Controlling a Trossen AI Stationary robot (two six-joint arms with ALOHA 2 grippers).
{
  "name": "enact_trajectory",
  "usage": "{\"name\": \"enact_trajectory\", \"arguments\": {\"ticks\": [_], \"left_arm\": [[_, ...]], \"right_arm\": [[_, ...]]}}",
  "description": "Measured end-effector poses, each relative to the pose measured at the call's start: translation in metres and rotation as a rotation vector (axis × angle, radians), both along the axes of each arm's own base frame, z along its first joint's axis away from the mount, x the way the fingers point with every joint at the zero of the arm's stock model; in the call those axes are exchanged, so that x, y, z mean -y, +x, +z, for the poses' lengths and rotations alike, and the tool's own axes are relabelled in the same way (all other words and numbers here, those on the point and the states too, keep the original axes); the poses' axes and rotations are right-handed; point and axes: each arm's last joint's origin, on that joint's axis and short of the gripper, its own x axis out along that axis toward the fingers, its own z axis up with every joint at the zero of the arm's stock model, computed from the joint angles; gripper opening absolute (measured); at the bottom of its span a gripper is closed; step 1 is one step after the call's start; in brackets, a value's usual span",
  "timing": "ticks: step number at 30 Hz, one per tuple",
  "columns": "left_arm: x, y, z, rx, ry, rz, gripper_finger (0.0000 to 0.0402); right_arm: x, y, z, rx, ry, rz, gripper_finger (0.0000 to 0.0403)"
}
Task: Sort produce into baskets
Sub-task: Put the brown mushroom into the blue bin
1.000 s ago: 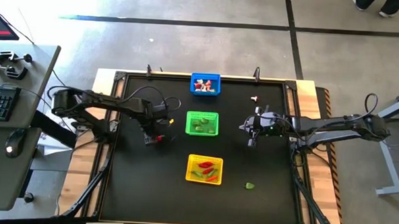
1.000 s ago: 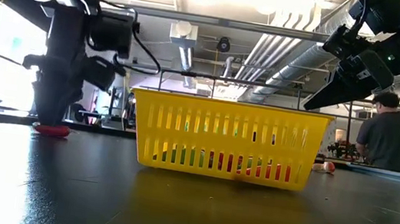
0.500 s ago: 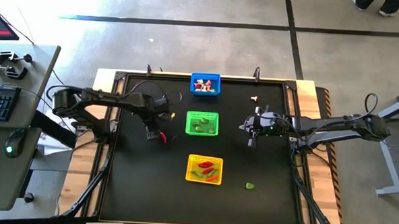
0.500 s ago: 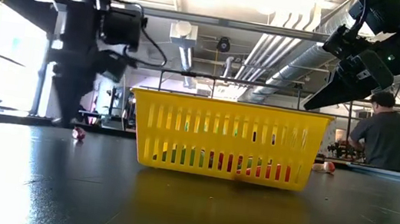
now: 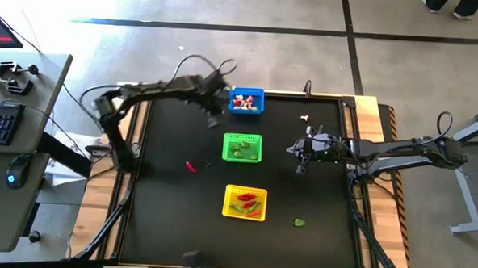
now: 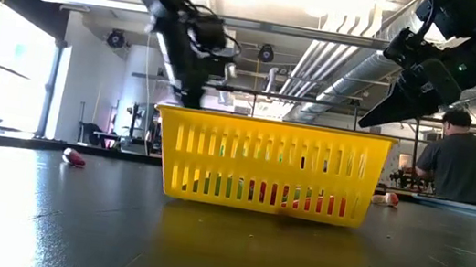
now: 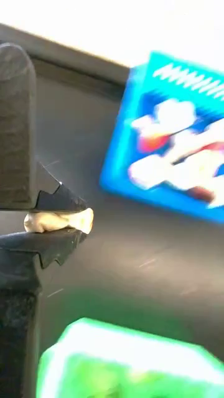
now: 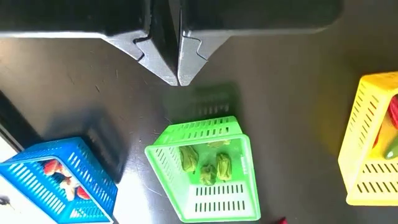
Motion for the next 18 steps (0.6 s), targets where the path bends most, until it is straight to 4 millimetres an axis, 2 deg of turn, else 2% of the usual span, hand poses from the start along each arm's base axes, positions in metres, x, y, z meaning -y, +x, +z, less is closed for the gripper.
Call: {"name": "enact_trajectory", "arguments": {"ticks": [5, 8, 12, 18], "left_arm": [[-0.044, 0.032, 0.000, 0.064, 0.047, -0.018, 0.0007], [-0.062, 0.044, -0.003, 0.069, 0.064, -0.030, 0.0007], [-0.076, 0.055, -0.016, 0.063, 0.034, -0.052, 0.0007], [-0.085, 0.061, -0.029, 0.068, 0.027, -0.068, 0.0018]], "right_arm": [[0.000, 0.001, 0.001, 0.016, 0.015, -0.017, 0.0000], [0.000, 0.001, 0.001, 0.024, 0.023, -0.026, 0.0000], [0.001, 0.001, 0.001, 0.025, 0.017, -0.046, 0.0000], [0.003, 0.000, 0.001, 0.033, 0.023, -0.098, 0.0000]]}}
